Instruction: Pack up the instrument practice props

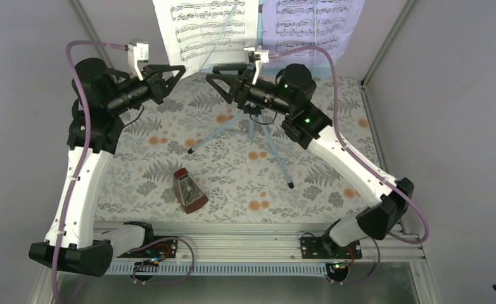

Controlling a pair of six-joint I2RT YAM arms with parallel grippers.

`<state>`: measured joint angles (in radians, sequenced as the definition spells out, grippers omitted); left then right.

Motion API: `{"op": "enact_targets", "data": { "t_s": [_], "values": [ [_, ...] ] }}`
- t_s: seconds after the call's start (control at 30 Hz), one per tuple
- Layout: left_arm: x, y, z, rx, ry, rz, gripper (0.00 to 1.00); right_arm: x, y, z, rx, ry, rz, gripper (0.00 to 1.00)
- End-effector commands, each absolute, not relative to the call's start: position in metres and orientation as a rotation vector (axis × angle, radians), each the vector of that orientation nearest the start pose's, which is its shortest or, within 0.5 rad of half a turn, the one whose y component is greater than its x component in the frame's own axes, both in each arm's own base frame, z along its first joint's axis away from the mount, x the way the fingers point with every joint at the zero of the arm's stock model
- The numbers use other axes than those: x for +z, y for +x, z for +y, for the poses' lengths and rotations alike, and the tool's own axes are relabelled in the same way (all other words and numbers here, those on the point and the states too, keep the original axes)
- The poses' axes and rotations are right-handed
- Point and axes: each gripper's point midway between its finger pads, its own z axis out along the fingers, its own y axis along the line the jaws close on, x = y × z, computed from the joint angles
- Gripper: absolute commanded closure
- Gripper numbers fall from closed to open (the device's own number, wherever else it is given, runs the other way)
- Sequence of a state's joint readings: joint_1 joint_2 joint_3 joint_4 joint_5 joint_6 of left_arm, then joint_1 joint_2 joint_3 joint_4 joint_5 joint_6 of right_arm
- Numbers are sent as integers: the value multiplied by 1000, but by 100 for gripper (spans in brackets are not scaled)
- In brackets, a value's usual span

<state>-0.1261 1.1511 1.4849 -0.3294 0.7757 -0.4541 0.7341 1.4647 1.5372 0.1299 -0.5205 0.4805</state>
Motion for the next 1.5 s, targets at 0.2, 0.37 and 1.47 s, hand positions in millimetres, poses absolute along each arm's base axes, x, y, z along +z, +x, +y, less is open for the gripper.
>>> {"op": "enact_targets", "data": {
  "t_s": [0.2,0.37,1.47],
  "values": [
    [500,302,-153,-982,370,1616,98,550,302,371,1338,-513,1282,55],
    [498,303,-154,-980,383,1630,98,570,307,373,1315,-515,1217,55],
    [228,323,18,-808,-680,1897,98,561,323,370,1148,-508,1111,96]
  ]
}}
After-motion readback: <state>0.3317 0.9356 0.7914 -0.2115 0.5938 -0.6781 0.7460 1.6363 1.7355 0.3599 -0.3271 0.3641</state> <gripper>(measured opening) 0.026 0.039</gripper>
